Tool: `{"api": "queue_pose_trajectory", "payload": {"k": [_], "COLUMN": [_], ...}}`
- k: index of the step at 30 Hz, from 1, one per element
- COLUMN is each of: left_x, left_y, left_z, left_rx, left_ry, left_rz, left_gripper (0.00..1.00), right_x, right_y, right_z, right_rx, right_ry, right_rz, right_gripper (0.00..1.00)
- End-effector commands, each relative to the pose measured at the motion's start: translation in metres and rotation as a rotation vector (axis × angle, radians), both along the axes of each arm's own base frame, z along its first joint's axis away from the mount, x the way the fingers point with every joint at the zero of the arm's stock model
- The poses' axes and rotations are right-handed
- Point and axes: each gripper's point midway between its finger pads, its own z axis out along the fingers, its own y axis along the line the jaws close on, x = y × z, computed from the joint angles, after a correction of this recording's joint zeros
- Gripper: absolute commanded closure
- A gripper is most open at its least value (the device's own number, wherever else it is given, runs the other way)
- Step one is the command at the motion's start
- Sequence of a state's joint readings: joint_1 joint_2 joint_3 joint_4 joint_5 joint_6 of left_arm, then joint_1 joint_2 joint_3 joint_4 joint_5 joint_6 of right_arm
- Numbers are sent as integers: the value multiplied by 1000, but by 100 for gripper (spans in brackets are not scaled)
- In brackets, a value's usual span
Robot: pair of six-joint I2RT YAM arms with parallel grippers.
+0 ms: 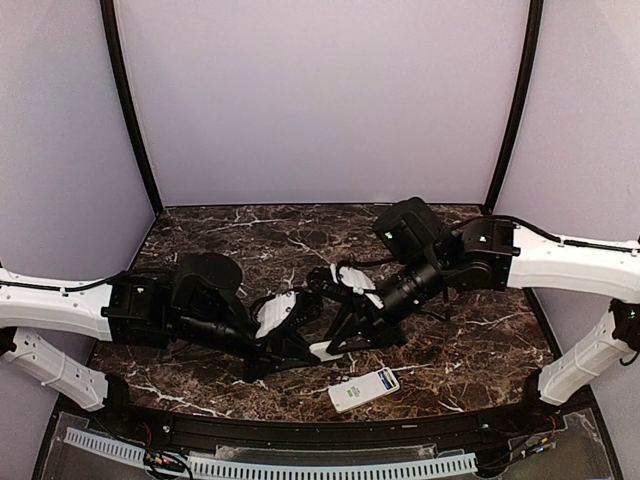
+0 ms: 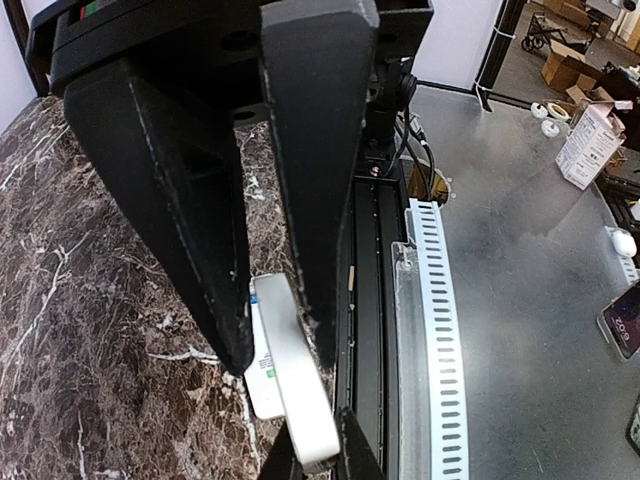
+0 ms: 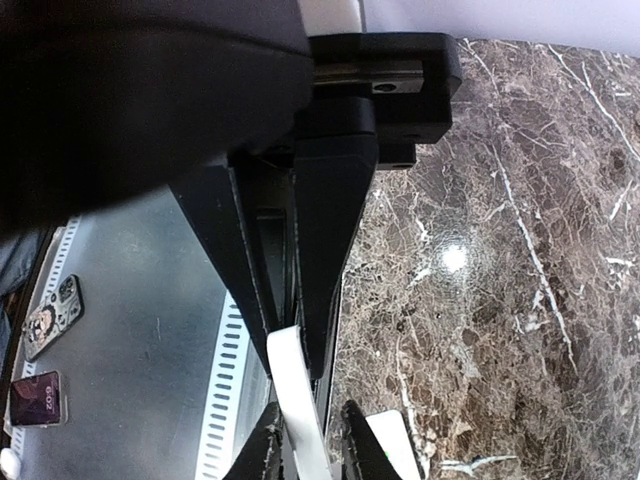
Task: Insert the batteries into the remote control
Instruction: Pass from the left arm to the right
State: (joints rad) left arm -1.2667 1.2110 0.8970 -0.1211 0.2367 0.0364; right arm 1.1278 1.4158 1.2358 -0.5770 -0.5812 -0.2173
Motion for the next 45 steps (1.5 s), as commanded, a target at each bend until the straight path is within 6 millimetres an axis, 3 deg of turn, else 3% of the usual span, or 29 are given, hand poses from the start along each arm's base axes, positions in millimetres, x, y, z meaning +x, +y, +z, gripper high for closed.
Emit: {"api": "queue_pose_trajectory", "payload": {"k": [1,5,10,13,17,22,30,37,43,44,45], "left_x": [-2,-2,-2,-2,-3,-3,-4,-4,-2,0,2], "left_y": [3,2,4,6,8,8,7,8,8,8,8], "left_z": [16,19,20,22,23,22,17,13,13,14,13], "left_rx": [-36,-48,-58,-71,-78,-76,-63,-56,-59,-61,-60], "left_ry": [1,-4,-10,-15,-21,-20,-5,-3,-6,-10,-10], "left_rz": [-9,-10,-6,-6,-7,-8,-11,-12,0,9,17], "left_gripper": [100,100,100,100,100,100,100,100,100,99,91], "right_x": [-1,0,-4,0,3,3,-2,-7,-8,-7,-5], "right_y": [6,7,8,7,5,6,11,11,10,11,11], "right_z": [4,-7,-4,-6,-4,6,18,25,21,21,19], "right_rx": [4,-33,-17,-24,-13,18,42,64,59,64,61], "right_ry": [21,38,54,57,74,73,98,117,140,141,142], "right_rz": [9,9,22,2,-17,-23,13,47,33,20,5], "right_gripper": [84,84,84,75,73,84,78,100,100,100,100]}}
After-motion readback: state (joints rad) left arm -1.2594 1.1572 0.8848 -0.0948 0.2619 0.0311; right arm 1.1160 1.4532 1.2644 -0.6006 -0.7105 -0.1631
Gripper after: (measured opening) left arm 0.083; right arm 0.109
